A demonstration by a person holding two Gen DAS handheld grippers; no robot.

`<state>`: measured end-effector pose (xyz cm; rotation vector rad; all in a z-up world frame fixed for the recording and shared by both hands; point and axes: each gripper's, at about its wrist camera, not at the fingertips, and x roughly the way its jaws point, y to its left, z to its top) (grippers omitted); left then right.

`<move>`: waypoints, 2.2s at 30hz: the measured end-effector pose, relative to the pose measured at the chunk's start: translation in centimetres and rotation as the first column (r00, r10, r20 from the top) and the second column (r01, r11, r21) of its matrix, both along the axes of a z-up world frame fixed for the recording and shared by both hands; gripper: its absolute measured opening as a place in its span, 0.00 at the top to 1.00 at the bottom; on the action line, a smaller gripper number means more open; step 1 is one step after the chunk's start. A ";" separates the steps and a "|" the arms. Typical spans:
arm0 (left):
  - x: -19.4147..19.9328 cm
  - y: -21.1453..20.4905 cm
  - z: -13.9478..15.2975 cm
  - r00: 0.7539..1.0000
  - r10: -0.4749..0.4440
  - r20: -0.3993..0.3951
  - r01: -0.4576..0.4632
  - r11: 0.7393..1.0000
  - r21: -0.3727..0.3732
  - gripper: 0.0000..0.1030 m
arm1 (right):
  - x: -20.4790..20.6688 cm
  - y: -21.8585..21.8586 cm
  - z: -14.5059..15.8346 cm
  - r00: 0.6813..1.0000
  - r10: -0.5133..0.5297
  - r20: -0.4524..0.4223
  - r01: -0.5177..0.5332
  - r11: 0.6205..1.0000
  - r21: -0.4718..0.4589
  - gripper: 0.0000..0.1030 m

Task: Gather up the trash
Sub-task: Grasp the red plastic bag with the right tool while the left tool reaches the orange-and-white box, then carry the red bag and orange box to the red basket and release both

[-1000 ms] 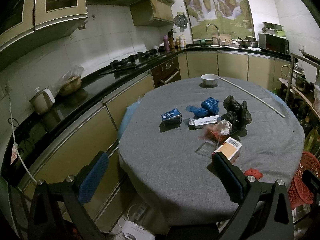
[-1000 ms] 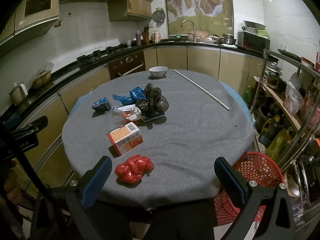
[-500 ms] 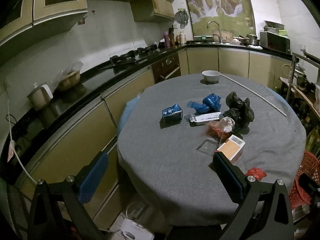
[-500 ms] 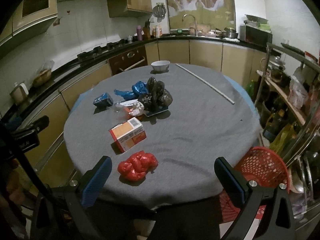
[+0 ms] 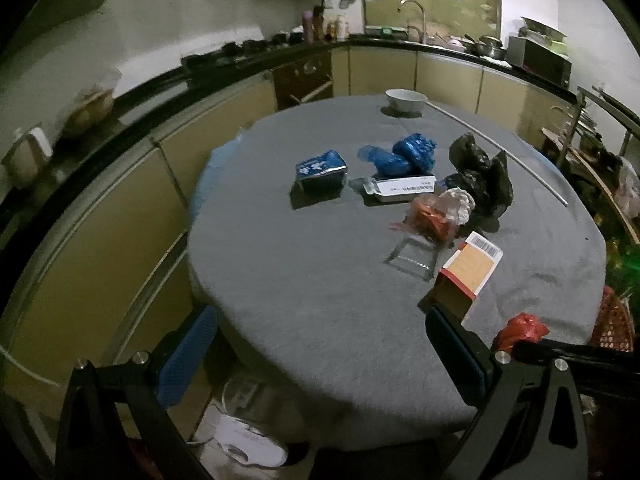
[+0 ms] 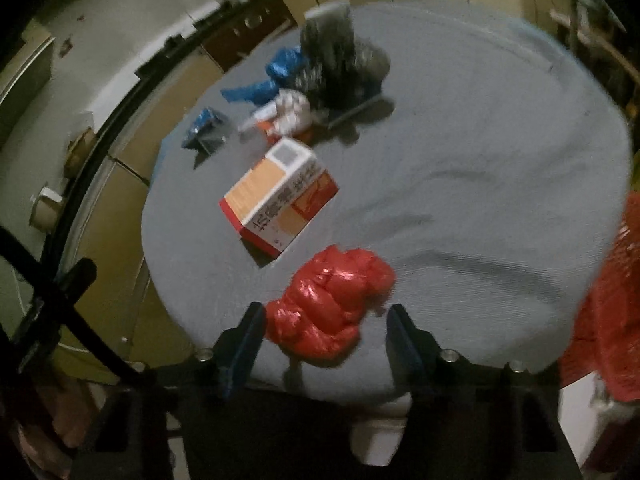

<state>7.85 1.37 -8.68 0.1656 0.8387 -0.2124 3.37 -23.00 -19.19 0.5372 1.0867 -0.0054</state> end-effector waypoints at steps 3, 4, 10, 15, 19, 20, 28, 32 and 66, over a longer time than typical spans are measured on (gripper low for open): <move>0.7 -0.7 0.0 0.999 -0.048 -0.010 0.048 0.999 -0.012 0.00 | 1.2 0.1 -1.2 0.999 -0.006 -0.036 0.008 0.999 0.044 0.49; 0.8 -0.9 -0.1 0.998 -0.065 -0.011 0.064 0.998 -0.009 0.00 | 1.5 0.2 -1.6 0.999 -0.006 -0.040 0.008 0.999 0.051 0.52; 2.6 -4.0 -1.3 0.977 -0.203 -0.069 0.202 0.979 -0.023 0.08 | 0.9 -1.1 -2.1 1.000 -0.019 0.022 0.018 0.999 0.047 0.56; 4.2 -8.1 -3.1 0.941 -0.298 -0.163 0.285 0.953 -0.099 0.12 | -0.9 -4.3 -1.4 0.994 -0.091 0.061 0.090 0.996 0.022 0.57; 4.8 -11.2 -4.4 0.922 -0.341 -0.182 0.324 0.939 -0.117 0.12 | -2.6 -7.0 -0.7 0.984 -0.149 0.097 0.146 0.989 0.037 0.57; 5.0 -11.6 -4.7 0.922 -0.338 -0.187 0.323 0.940 -0.105 0.12 | -3.0 -7.6 -0.6 0.981 -0.162 0.107 0.159 0.986 0.044 0.57; 5.6 -12.5 -7.4 0.908 -0.325 -0.263 0.299 0.945 -0.135 0.45 | -5.9 -11.4 0.1 0.957 -0.234 0.170 0.229 0.972 0.050 0.57; 4.8 -12.3 -7.5 0.910 -0.318 -0.266 0.284 0.946 -0.158 0.48 | -7.0 -13.0 0.3 0.945 -0.269 0.187 0.265 0.963 0.047 0.57; -9.5 -37.2 -5.0 0.590 -0.770 -0.244 0.769 0.627 -0.121 0.46 | -26.0 -26.8 -0.3 0.778 -0.596 0.198 0.596 0.800 0.066 0.47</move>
